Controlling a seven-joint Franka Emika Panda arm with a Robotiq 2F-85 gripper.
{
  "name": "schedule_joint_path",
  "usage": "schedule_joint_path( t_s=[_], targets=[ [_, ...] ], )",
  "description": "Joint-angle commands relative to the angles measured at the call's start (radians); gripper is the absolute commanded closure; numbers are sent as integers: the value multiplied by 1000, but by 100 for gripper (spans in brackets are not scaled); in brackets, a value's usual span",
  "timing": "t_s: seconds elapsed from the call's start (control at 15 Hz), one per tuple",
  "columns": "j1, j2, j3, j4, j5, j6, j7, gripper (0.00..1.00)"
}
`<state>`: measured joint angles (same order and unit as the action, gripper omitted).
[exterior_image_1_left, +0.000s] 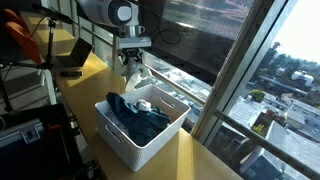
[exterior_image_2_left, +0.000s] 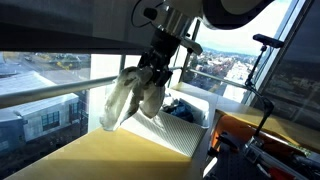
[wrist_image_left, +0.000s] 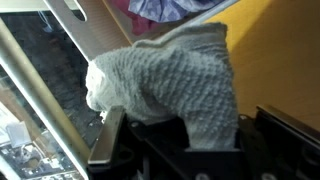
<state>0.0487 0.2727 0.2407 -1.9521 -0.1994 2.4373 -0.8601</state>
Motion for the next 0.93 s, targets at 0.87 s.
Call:
schedule_joint_path(
  t_s=[0.87],
  targets=[
    [-93,-213,-246,-287,151,52,-174,100]
  ],
)
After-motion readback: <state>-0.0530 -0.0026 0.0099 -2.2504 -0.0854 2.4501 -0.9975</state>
